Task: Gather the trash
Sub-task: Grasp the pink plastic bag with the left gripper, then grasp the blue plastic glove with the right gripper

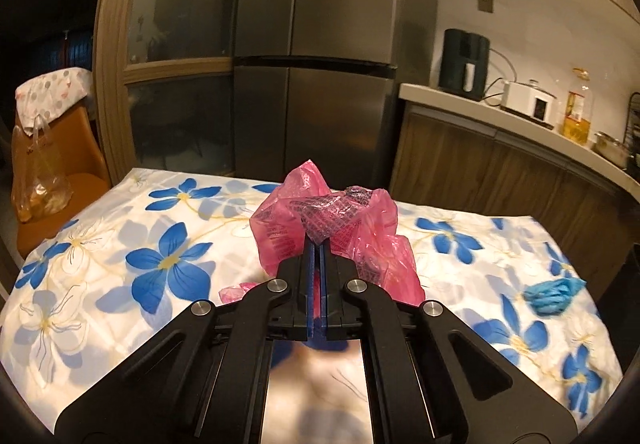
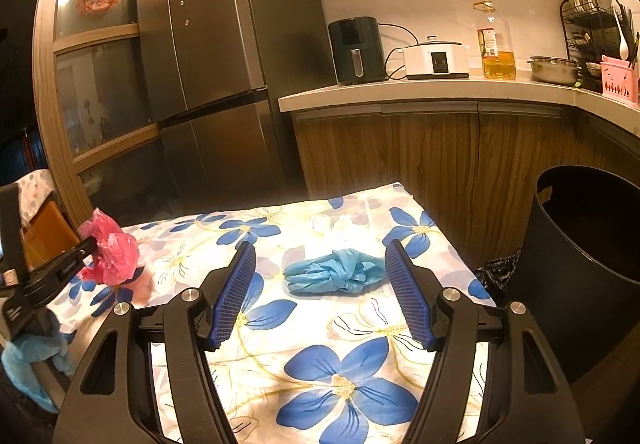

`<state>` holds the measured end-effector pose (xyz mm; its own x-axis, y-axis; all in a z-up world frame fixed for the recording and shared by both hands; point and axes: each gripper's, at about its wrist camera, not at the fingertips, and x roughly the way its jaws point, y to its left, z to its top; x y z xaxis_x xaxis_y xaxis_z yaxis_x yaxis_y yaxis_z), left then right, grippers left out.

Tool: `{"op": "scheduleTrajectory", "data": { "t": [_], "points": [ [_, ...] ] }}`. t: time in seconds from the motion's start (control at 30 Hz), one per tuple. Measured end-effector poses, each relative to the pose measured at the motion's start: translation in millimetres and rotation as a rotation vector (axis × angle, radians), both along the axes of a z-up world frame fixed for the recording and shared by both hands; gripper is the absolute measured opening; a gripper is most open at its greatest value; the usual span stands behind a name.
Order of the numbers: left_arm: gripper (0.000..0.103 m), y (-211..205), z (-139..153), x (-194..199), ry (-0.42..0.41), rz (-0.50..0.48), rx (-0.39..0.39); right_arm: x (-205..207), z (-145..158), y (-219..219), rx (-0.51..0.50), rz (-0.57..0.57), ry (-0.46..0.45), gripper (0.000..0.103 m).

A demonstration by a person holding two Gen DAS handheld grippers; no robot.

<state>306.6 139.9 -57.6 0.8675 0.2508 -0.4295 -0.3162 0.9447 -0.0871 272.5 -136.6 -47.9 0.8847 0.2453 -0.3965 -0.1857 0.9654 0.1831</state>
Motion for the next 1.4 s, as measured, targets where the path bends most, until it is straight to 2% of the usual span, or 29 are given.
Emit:
{"op": "scheduleTrajectory", "data": {
  "t": [0.3,0.57,0.73,0.83,0.97,1.13,1.4],
  "points": [
    [0.001,-48,19,-34,-0.083,-0.104,-0.016,26,-17,12,-0.099,0.014,0.047,0.067],
    [0.001,-61,22,-52,-0.110,-0.136,-0.047,65,-35,17,-0.122,0.033,0.142,0.067],
    [0.001,-62,22,-52,-0.111,-0.144,-0.046,79,-55,20,-0.130,0.044,0.236,0.054],
    [0.001,-64,21,-51,-0.104,-0.152,-0.048,83,-61,21,-0.133,0.050,0.272,0.039],
    [0.001,-63,20,-51,-0.099,-0.155,-0.046,89,-70,23,-0.131,0.076,0.319,0.002],
    [0.001,-66,20,-55,-0.093,-0.154,-0.050,82,-62,17,-0.091,0.095,0.290,0.001],
    [0.001,-78,25,-62,-0.093,-0.170,-0.037,49,-35,3,-0.061,0.103,0.200,0.000]
  ]
}}
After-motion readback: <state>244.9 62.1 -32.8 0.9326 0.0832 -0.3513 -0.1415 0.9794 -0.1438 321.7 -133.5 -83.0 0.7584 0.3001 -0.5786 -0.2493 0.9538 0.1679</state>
